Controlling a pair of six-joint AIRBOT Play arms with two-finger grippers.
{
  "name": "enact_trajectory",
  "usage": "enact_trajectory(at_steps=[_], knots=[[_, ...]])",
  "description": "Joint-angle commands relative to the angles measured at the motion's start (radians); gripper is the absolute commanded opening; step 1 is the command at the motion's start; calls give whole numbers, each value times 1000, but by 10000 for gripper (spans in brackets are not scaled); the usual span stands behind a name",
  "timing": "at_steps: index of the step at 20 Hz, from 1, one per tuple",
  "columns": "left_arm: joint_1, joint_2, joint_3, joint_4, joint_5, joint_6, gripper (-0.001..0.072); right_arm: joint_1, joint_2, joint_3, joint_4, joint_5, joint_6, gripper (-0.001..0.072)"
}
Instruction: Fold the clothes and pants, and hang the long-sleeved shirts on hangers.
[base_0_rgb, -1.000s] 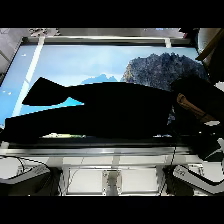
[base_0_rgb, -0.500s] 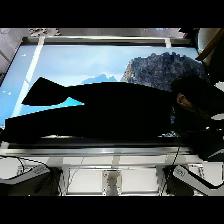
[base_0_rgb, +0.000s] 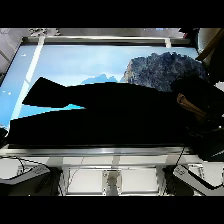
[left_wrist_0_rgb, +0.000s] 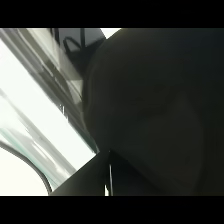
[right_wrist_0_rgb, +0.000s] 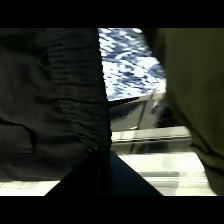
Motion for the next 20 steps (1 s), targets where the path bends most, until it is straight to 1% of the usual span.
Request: enact_trajectory(at_steps=[1,5,6,7,8,9,10,13,14,16,17,18,19,20], knots=[[1,-3,-66,2,19,1,7,-3,0,-13,-31,-32,5,18],[1,-2,-72,19,44,0,7,-3,2,-10,-38,-11,6,19],[1,-2,-58,15,48,0,7,-3,2,5,-36,11,8,48],[1,-1,-37,7,47,0,8,-3,2,34,-36,42,13,220],[1,3,-9,-12,47,0,41,-3,2,74,-35,78,21,395],[1,12,21,-39,48,0,181,-3,2,124,-35,116,24,437],[1,24,56,-68,48,0,301,-3,2,190,-35,162,30,437],[1,74,184,-188,62,0,299,-3,3,398,-19,243,57,437],[1,89,216,-224,72,1,299,-3,4,451,-3,241,73,437],[1,116,240,-233,95,1,300,-3,3,520,47,228,87,437],[4,119,240,-215,90,1,389,-3,3,536,72,221,87,437],[8,114,240,-198,64,0,674,-3,3,539,93,214,87,437],[18,105,240,-167,19,0,710,-3,3,539,95,216,87,437],[31,92,239,-111,-35,0,709,-3,3,539,80,223,87,437]])
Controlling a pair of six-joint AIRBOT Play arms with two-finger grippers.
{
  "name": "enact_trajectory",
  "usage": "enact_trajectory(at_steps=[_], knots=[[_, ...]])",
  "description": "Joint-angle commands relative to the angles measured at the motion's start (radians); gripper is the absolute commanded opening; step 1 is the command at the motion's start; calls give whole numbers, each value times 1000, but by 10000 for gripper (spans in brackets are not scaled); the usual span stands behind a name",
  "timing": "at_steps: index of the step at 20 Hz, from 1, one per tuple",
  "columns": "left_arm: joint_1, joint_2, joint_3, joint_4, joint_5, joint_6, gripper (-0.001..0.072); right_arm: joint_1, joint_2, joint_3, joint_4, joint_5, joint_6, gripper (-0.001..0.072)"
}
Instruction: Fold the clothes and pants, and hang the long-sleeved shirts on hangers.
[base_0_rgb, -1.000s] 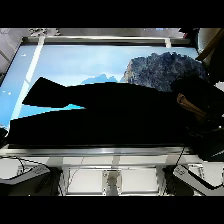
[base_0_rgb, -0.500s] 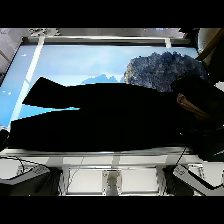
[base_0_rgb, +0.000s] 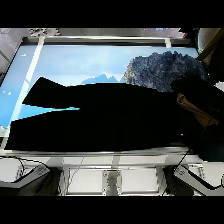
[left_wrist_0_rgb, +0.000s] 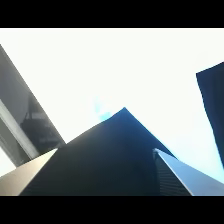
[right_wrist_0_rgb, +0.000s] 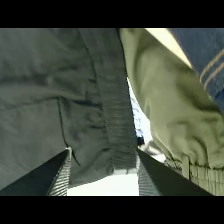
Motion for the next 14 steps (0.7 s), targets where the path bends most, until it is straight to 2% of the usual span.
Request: enact_trajectory(at_steps=[1,4,6,9,12,14], knots=[[40,-20,12,114,-125,-10,707,-1,1,37,3,24,9,438],[177,-48,-61,128,-174,-31,700,-63,39,-38,-2,68,-9,438],[274,-73,-127,122,-175,-5,699,-161,100,-171,89,54,-46,438],[380,-149,-178,-45,-190,141,697,-289,150,-357,327,63,-135,438],[398,-217,-178,-237,-216,309,697,-333,153,-408,422,83,-153,438],[386,-242,-178,-236,-216,316,697,-333,154,-406,449,85,-153,438]])
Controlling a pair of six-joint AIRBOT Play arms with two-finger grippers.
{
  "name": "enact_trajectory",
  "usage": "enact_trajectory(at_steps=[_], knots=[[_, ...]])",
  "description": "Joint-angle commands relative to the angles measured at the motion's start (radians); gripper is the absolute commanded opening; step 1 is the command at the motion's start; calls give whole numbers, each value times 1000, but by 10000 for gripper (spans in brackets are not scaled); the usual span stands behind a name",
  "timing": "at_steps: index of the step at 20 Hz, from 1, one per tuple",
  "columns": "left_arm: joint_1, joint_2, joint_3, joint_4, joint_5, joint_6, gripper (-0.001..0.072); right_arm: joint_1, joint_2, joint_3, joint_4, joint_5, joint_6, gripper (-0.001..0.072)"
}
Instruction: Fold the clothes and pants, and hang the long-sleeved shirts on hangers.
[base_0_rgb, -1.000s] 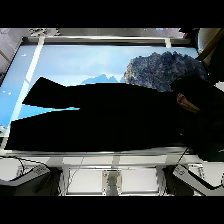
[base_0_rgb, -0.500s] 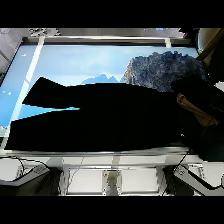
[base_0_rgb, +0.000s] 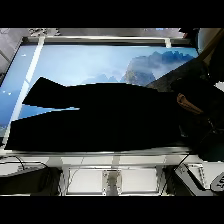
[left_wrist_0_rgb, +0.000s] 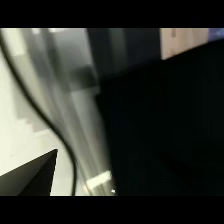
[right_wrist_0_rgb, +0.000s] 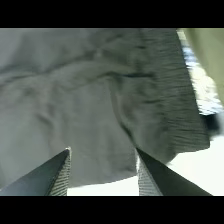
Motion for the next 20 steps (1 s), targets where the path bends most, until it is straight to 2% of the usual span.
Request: enact_trajectory(at_steps=[1,3,8,10,13,15,18,19,20], knots=[[16,-58,-10,-97,-20,94,694,-31,11,-39,107,13,-24,438],[16,-72,-10,-97,-13,95,616,-31,11,-39,107,14,-24,438],[1,-93,-10,-99,23,105,615,-31,11,-39,107,13,-24,438],[-24,-115,-10,-98,30,105,555,-31,10,-39,107,9,-24,437],[-76,-142,-10,-97,50,105,524,-31,11,-39,107,8,-24,437],[-104,-150,-10,-98,64,104,384,-31,11,-39,107,10,-23,437],[-113,-148,-9,-97,57,104,82,-31,11,-39,106,16,-24,437],[-113,-145,-9,-98,51,104,9,-32,11,-39,98,13,-24,437],[-113,-140,-9,-98,47,104,8,-32,10,-36,59,8,-25,437]])
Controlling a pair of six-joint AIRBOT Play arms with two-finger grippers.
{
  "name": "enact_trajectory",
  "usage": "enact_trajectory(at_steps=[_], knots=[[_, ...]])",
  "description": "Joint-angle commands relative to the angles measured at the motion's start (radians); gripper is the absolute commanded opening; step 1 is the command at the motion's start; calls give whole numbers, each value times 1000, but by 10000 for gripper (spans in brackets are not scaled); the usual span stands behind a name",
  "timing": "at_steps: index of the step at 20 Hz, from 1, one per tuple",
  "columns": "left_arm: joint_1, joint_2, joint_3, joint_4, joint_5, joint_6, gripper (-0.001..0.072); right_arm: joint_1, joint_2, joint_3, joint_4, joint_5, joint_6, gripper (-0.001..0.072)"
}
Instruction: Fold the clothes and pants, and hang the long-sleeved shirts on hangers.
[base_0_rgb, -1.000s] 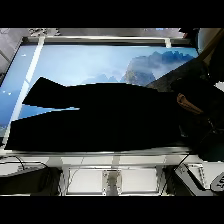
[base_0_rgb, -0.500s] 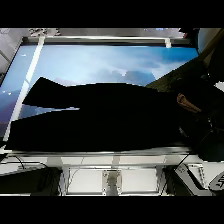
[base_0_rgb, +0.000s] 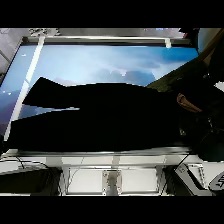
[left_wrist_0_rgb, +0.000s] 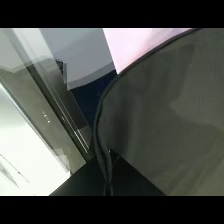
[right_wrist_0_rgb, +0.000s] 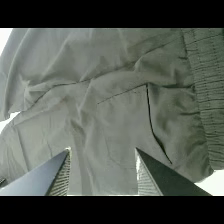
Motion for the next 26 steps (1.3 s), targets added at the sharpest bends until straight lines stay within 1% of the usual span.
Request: enact_trajectory(at_steps=[1,4,5,6,9,10,14,20,23,25,26], knots=[[-9,10,2,-4,-12,0,8,-1,0,7,-111,-11,0,437],[-9,40,3,-4,-17,-1,8,-1,0,-11,-419,-10,21,436],[-10,50,3,-4,-22,0,8,-5,0,-39,-456,-21,29,436],[-10,56,3,-5,-27,-1,8,-5,-2,-77,-458,-42,29,436],[-10,61,3,-3,-45,0,8,-4,-24,-202,-350,-143,29,439],[-10,61,3,-3,-45,0,8,-4,-43,-237,-335,-163,29,456],[-10,61,3,-3,-45,0,8,-4,-101,-338,-320,-245,24,456],[-10,61,3,-3,-43,0,8,-3,-121,-425,-226,-389,-28,456],[-10,61,3,-3,-42,0,8,-3,-121,-440,-218,-422,-31,445],[-10,61,3,-3,-41,0,8,-3,-121,-441,-172,-426,-75,443],[-10,61,3,-3,-41,0,8,-3,-121,-441,-145,-442,-79,444]])
